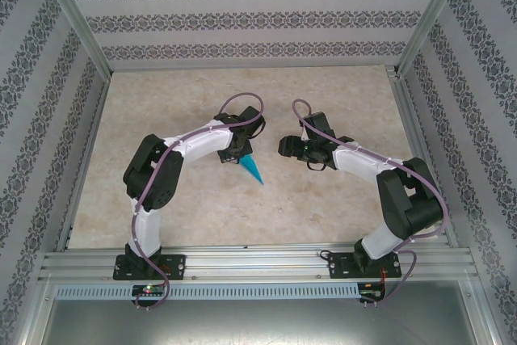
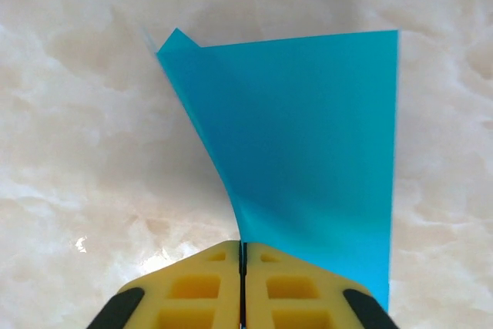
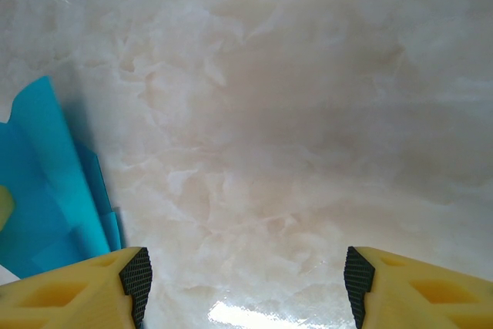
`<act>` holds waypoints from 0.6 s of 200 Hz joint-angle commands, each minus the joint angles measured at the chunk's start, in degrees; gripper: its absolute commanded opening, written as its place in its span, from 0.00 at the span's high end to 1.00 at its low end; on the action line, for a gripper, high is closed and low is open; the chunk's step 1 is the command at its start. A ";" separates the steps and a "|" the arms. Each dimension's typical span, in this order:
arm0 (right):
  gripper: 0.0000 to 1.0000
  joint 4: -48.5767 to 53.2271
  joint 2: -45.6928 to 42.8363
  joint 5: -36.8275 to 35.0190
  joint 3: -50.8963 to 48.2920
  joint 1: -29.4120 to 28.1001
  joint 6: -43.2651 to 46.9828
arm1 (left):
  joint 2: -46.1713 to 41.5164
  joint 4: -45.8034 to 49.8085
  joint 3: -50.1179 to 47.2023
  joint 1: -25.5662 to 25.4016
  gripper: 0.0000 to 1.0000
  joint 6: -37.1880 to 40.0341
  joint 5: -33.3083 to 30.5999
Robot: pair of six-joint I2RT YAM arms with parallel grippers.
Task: Fold a paper plane with a square sheet of paper (pick it up from the middle)
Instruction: Turn over the paper at the center of the table.
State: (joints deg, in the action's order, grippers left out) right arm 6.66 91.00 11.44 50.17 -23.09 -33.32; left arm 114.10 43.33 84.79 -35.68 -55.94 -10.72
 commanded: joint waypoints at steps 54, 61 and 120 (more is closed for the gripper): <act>0.30 1.33 -6.88 1.94 -0.21 0.78 -1.39 | -11.46 -9.09 -4.44 -0.46 0.97 9.00 7.88; 0.30 1.32 -7.77 2.14 -0.46 1.06 -1.69 | -12.74 -10.99 -5.12 -0.34 0.97 10.16 9.61; 0.30 -3.64 -11.71 7.84 -2.76 1.87 -3.17 | -15.98 -31.30 -15.14 1.50 0.97 9.60 23.77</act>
State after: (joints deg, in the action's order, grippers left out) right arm 6.11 79.70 15.22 48.80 -21.47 -35.27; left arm 97.43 22.87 73.06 -35.22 -46.87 5.85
